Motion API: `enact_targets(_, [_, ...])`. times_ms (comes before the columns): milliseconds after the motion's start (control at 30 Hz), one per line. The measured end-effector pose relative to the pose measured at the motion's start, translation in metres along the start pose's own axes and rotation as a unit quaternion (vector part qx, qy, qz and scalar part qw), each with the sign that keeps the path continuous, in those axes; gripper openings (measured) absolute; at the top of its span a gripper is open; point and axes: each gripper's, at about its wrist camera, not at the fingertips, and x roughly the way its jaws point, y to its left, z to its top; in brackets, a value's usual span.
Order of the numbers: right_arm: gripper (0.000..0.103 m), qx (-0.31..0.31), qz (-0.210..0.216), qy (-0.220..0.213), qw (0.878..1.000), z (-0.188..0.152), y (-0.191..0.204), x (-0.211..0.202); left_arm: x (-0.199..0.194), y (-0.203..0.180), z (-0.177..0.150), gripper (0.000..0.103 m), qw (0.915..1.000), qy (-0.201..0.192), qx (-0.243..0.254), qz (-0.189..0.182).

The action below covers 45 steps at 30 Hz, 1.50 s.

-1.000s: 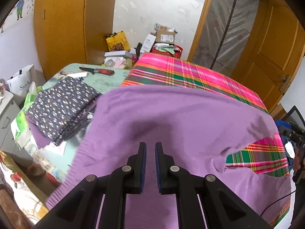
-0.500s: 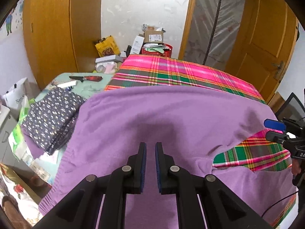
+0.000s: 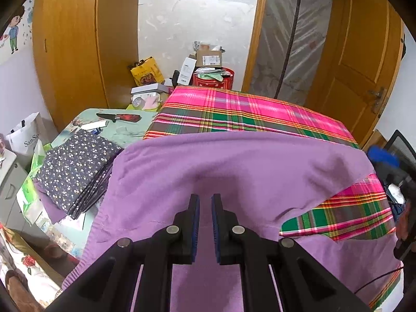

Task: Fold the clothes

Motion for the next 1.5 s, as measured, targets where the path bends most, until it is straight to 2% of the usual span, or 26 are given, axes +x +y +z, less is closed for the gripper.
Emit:
enact_targets(100, [0.047, -0.010, 0.014, -0.057, 0.998, 0.017, 0.006, -0.022, -0.010, 0.004, 0.006, 0.009, 0.9999, -0.009, 0.001, 0.006])
enact_targets(200, [0.047, -0.026, 0.026, -0.085, 0.996, 0.025, 0.013, -0.035, -0.023, 0.013, 0.012, 0.009, 0.9996, -0.022, -0.001, 0.015])
enact_targets(400, [0.047, -0.066, 0.004, -0.037, 0.997, 0.033, 0.028, -0.032, -0.038, 0.035, 0.025, 0.009, 0.9991, -0.035, -0.011, 0.021])
enact_targets(500, [0.048, -0.069, -0.015, -0.024, 0.997, 0.035, 0.028, -0.027, -0.045, 0.043, 0.032, 0.009, 0.9976, -0.060, -0.002, 0.033])
enact_targets(567, [0.048, -0.071, -0.022, -0.008, 0.997, 0.033, 0.027, -0.018, -0.037, 0.047, 0.034, 0.009, 0.9971, -0.068, 0.024, 0.024])
enact_targets(700, [0.048, -0.067, -0.024, 0.046, 0.996, 0.022, 0.018, 0.015, -0.001, 0.066, 0.033, 0.009, 0.9996, -0.020, 0.013, 0.017])
enact_targets(800, [0.048, -0.072, -0.017, 0.071, 0.995, 0.023, 0.014, 0.033, 0.015, 0.080, 0.038, 0.009, 0.9997, -0.003, 0.010, 0.023])
enact_targets(900, [0.048, -0.084, -0.017, 0.066, 0.994, 0.036, 0.011, 0.040, 0.020, 0.098, 0.051, 0.009, 0.9998, -0.004, -0.005, 0.020])
enact_targets(1067, [0.048, -0.110, -0.004, 0.014, 0.994, 0.063, 0.012, 0.039, 0.024, 0.112, 0.070, 0.009, 0.9996, -0.014, -0.006, 0.024])
enact_targets(1167, [0.051, -0.130, 0.012, 0.010, 0.991, 0.073, 0.011, 0.052, 0.042, 0.119, 0.079, 0.017, 0.9997, -0.002, -0.003, 0.025])
enact_targets(1333, [0.053, -0.142, 0.022, 0.101, 0.984, 0.064, -0.001, 0.109, 0.090, 0.127, 0.077, 0.019, 0.9988, 0.036, 0.024, 0.024])
enact_targets(1500, [0.053, -0.160, 0.007, 0.145, 0.976, 0.053, -0.016, 0.153, 0.123, 0.131, 0.070, 0.028, 0.9965, 0.054, 0.063, 0.012])
